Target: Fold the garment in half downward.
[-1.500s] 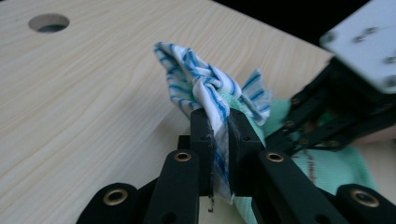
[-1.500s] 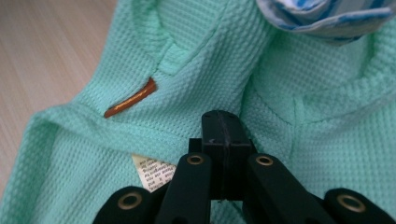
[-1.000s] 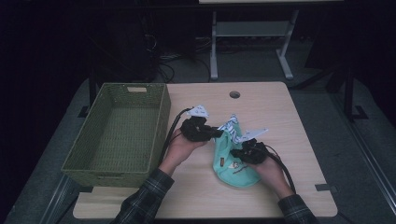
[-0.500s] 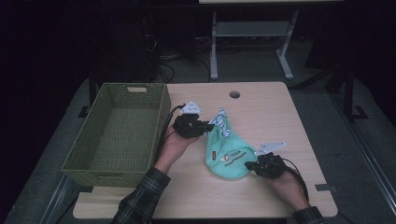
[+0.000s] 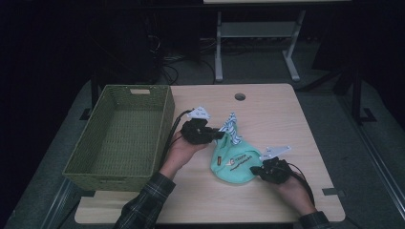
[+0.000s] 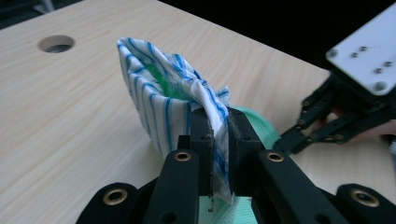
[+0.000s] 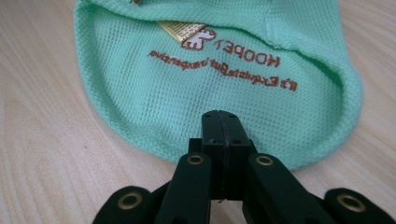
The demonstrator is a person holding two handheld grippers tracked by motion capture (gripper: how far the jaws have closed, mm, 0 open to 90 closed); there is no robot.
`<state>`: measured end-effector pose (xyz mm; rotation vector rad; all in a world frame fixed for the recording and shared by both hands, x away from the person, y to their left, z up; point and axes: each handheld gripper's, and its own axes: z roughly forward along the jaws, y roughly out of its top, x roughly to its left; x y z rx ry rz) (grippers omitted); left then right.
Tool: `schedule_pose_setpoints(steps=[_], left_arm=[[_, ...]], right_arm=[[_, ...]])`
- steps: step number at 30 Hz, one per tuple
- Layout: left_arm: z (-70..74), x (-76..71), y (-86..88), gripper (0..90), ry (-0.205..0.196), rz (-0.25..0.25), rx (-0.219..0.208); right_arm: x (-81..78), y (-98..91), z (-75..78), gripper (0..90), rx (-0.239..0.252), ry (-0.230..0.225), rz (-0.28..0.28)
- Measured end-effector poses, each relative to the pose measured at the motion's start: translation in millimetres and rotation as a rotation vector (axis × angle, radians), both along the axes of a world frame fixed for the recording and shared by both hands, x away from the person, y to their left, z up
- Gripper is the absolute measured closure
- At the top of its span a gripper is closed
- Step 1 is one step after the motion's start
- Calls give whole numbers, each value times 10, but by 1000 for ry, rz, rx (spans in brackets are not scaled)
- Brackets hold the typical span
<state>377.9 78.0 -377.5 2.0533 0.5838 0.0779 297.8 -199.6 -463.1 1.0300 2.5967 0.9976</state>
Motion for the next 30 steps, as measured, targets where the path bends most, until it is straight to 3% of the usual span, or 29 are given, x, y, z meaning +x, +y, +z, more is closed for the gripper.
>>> schedule_pose_setpoints(steps=[11, 23, 30], left_arm=[[-62, -139, -140, 820, 23, -75, 15], [-243, -249, -291, 818, 62, -134, 76], [-342, -298, -355, 808, 78, -145, 105]], right_arm=[[-5, 4, -8, 898, 6, -6, -5], [-2, -1, -9, 899, 10, -6, -3], [-5, -68, 27, 898, 21, -33, -15]])
